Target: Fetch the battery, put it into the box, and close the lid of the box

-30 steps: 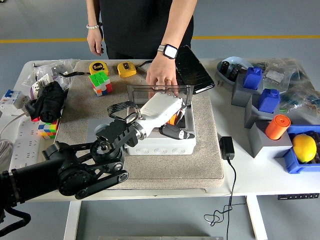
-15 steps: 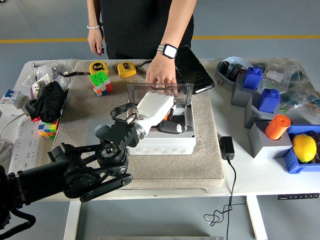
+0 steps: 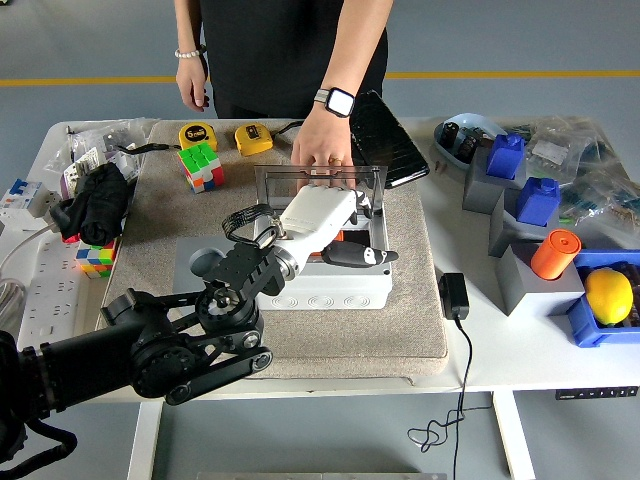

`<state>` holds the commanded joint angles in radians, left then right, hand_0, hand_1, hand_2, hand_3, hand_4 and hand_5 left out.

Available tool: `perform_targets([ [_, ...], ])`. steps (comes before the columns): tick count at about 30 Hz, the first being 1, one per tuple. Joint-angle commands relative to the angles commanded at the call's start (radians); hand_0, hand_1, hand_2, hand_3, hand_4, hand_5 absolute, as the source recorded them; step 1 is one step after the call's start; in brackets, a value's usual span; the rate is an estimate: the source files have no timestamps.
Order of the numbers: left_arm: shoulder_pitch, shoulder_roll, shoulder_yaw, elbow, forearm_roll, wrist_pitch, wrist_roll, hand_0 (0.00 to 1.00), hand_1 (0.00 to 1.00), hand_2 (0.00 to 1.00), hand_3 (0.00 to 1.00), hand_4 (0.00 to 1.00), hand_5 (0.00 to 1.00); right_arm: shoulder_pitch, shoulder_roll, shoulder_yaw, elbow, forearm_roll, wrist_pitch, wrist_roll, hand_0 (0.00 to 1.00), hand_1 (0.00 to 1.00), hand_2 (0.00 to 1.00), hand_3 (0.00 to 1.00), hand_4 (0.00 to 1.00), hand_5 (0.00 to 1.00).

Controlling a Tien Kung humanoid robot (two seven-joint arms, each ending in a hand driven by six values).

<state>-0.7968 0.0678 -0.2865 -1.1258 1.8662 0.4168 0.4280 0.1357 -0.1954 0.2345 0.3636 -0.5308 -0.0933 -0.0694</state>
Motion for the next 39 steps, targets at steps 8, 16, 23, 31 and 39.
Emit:
perform_targets([
  [8, 0.020, 0.025, -0.060, -0.077, -0.025, 0.002, -0.019, 0.380, 0.530, 0.532, 0.594, 0.998, 0.784, 0.000, 0.000, 0.004, -0.001, 0.000, 0.000, 0.000, 0.737, 0.703, 0.704, 0.728, 0.998, 0.616],
  [16, 0.056, 0.089, -0.152, -0.209, -0.097, 0.101, -0.151, 0.180, 0.351, 0.419, 0.477, 0.998, 0.774, -0.003, 0.001, 0.009, -0.002, 0.001, 0.000, 0.001, 0.736, 0.703, 0.704, 0.729, 0.998, 0.617],
  [23, 0.069, 0.117, -0.236, -0.253, -0.169, 0.197, -0.312, 0.253, 0.402, 0.408, 0.453, 0.998, 0.724, -0.004, 0.002, 0.010, -0.002, 0.000, 0.000, 0.001, 0.736, 0.702, 0.704, 0.728, 0.998, 0.618],
  [31, 0.059, 0.103, -0.318, -0.165, -0.134, 0.126, -0.278, 0.692, 0.660, 0.609, 0.641, 0.998, 0.745, -0.002, 0.002, 0.010, -0.001, 0.002, 0.000, 0.000, 0.736, 0.703, 0.704, 0.729, 0.998, 0.617],
  [39, 0.038, 0.113, -0.323, -0.128, -0.089, -0.004, -0.146, 0.738, 0.713, 0.668, 0.682, 0.998, 0.783, -0.003, 0.000, 0.011, -0.001, 0.004, 0.000, 0.000, 0.736, 0.703, 0.704, 0.729, 0.998, 0.618],
])
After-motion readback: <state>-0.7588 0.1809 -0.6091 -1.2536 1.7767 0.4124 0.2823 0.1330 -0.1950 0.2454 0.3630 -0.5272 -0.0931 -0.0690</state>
